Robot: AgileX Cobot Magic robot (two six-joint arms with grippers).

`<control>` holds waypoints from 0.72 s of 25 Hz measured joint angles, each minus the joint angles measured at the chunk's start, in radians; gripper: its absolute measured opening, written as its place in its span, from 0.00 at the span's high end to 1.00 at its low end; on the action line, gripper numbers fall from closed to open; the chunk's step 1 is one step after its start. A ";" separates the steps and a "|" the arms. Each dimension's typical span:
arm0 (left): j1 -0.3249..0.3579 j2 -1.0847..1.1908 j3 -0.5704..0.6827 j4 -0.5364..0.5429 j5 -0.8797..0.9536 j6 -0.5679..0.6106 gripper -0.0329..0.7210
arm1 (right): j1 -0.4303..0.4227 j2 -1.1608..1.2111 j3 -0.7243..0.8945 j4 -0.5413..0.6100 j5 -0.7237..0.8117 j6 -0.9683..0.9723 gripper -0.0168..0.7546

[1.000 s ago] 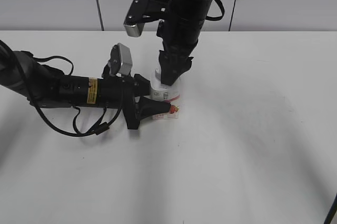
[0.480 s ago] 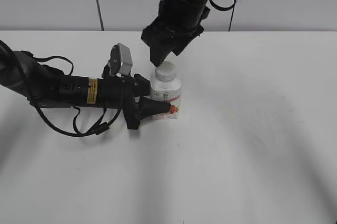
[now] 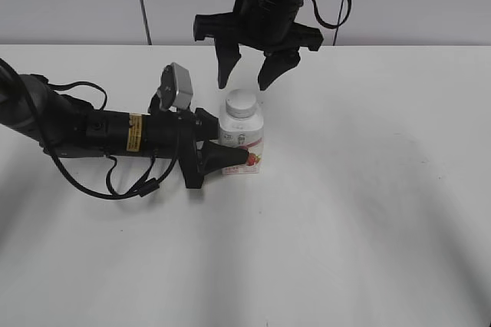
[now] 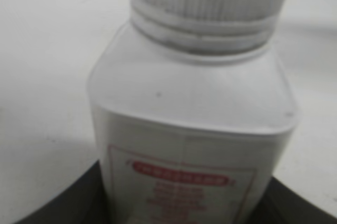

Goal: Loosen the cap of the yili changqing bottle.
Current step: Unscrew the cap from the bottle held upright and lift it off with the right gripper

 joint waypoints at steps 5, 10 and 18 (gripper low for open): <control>0.000 0.000 0.000 -0.002 0.002 -0.010 0.46 | 0.000 0.000 0.000 0.000 0.001 0.076 0.35; 0.000 0.000 0.000 -0.002 0.002 -0.011 0.46 | 0.002 0.028 -0.002 0.000 0.001 0.099 0.35; 0.000 0.000 0.000 -0.002 0.002 -0.012 0.46 | 0.002 0.037 -0.003 -0.008 0.001 0.111 0.35</control>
